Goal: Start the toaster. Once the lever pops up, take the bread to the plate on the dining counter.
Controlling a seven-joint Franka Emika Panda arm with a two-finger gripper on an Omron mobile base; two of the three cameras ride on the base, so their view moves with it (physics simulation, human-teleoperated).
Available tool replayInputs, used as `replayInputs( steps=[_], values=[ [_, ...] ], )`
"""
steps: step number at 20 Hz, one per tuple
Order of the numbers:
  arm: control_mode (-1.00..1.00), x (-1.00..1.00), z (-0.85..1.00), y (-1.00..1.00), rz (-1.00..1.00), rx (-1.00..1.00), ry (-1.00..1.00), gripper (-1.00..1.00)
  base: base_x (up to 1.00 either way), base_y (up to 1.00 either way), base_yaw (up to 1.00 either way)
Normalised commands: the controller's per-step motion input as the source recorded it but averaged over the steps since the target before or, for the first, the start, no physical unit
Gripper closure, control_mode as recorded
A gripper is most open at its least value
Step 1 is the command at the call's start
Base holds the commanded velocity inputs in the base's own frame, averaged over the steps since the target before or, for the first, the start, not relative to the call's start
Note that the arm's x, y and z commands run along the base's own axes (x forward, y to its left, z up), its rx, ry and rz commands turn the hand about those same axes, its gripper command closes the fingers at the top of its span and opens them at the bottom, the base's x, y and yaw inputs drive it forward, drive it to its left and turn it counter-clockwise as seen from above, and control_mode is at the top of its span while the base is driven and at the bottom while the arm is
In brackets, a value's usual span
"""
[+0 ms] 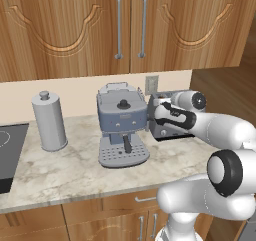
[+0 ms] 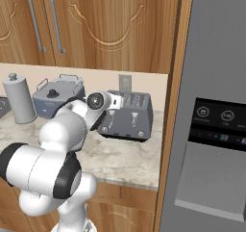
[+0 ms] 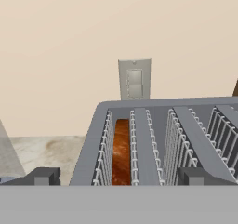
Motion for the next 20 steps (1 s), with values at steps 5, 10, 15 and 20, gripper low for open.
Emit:
replayInputs(
  steps=[5, 10, 15, 20],
  values=[
    [-1.00, 0.00, 0.00, 0.00, 0.00, 0.00, 0.00, -1.00, 0.00, 0.00, 0.00],
    [-1.00, 0.00, 0.00, 0.00, 0.00, 0.00, 0.00, -1.00, 0.00, 0.00, 0.00],
    [-1.00, 0.00, 0.00, 0.00, 0.00, 0.00, 0.00, -1.00, 0.00, 0.00, 0.00],
    [-1.00, 0.00, 0.00, 0.00, 0.00, 0.00, 0.00, -1.00, 0.00, 0.00, 0.00]
  ],
)
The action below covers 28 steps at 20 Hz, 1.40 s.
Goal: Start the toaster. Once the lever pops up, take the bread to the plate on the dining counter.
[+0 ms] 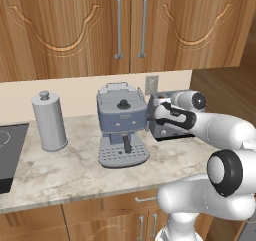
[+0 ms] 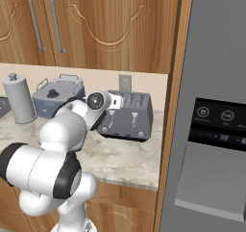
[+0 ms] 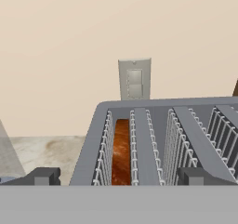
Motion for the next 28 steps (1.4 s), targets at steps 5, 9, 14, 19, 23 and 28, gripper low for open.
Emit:
replayInputs(
  steps=[5, 9, 14, 19, 23, 28],
  values=[
    [-1.00, 0.00, 0.00, 0.00, 0.00, 0.00, 0.00, -1.00, 0.00, 0.00, 0.00],
    [-1.00, 0.00, 0.00, 0.00, 0.00, 0.00, 0.00, -1.00, 0.00, 0.00, 0.00],
    [-1.00, 0.00, 0.00, 0.00, 0.00, 0.00, 0.00, -1.00, 0.00, 0.00, 0.00],
    [-1.00, 0.00, 0.00, 0.00, 0.00, 0.00, 0.00, -1.00, 0.00, 0.00, 0.00],
    [-1.00, 0.00, 0.00, 0.00, 0.00, 0.00, 0.00, -1.00, 0.00, 0.00, 0.00],
    [-1.00, 0.00, 0.00, 0.00, 0.00, 0.00, 0.00, -1.00, 0.00, 0.00, 0.00]
  ],
)
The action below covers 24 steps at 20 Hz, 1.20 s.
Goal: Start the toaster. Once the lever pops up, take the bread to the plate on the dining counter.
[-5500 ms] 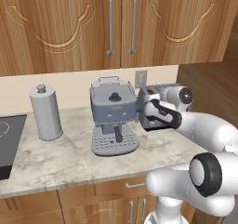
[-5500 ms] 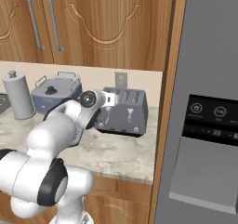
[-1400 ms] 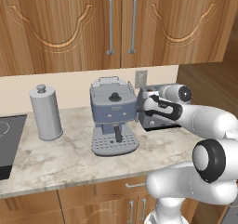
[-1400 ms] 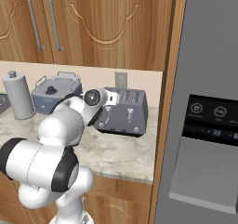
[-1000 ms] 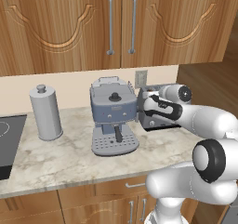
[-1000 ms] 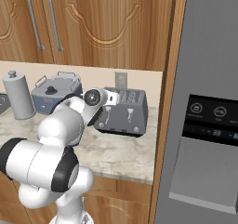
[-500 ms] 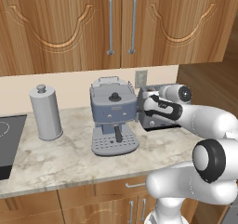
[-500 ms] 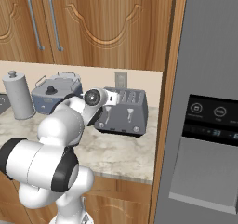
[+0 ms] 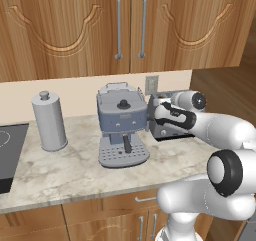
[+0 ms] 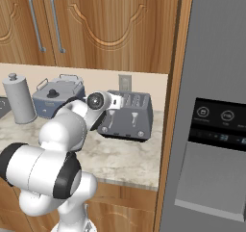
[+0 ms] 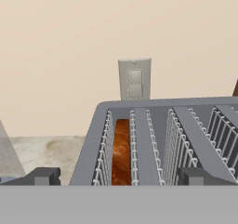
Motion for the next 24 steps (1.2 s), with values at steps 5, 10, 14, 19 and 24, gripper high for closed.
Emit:
replayInputs(
  steps=[5, 10, 14, 19, 24],
  values=[
    [-1.00, 0.00, 0.00, 0.00, 0.00, 0.00, 0.00, -1.00, 0.00, 0.00, 0.00],
    [-1.00, 0.00, 0.00, 0.00, 0.00, 0.00, 0.00, -1.00, 0.00, 0.00, 0.00],
    [-1.00, 0.00, 0.00, 0.00, 0.00, 0.00, 0.00, -1.00, 0.00, 0.00, 0.00],
    [-1.00, 0.00, 0.00, 0.00, 0.00, 0.00, 0.00, -1.00, 0.00, 0.00, 0.00],
    [-1.00, 0.00, 0.00, 0.00, 0.00, 0.00, 0.00, -1.00, 0.00, 0.00, 0.00]
  ],
)
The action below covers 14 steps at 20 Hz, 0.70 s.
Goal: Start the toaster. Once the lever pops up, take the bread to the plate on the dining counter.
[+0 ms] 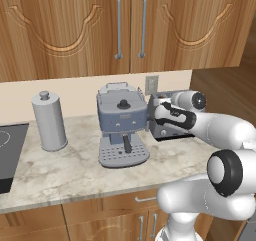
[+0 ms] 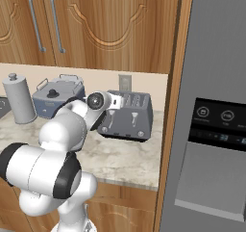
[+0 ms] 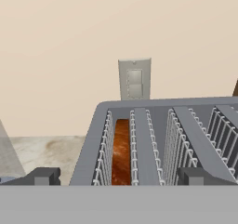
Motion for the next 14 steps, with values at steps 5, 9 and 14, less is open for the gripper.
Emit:
replayInputs(
  steps=[5, 9, 14],
  values=[
    [-1.00, 0.00, 0.00, 0.00, 0.00, 0.00, 0.00, -1.00, 0.00, 0.00, 0.00],
    [-1.00, 0.00, 0.00, 0.00, 0.00, 0.00, 0.00, -1.00, 0.00, 0.00, 0.00],
    [-1.00, 0.00, 0.00, 0.00, 0.00, 0.00, 0.00, -1.00, 0.00, 0.00, 0.00]
  ],
)
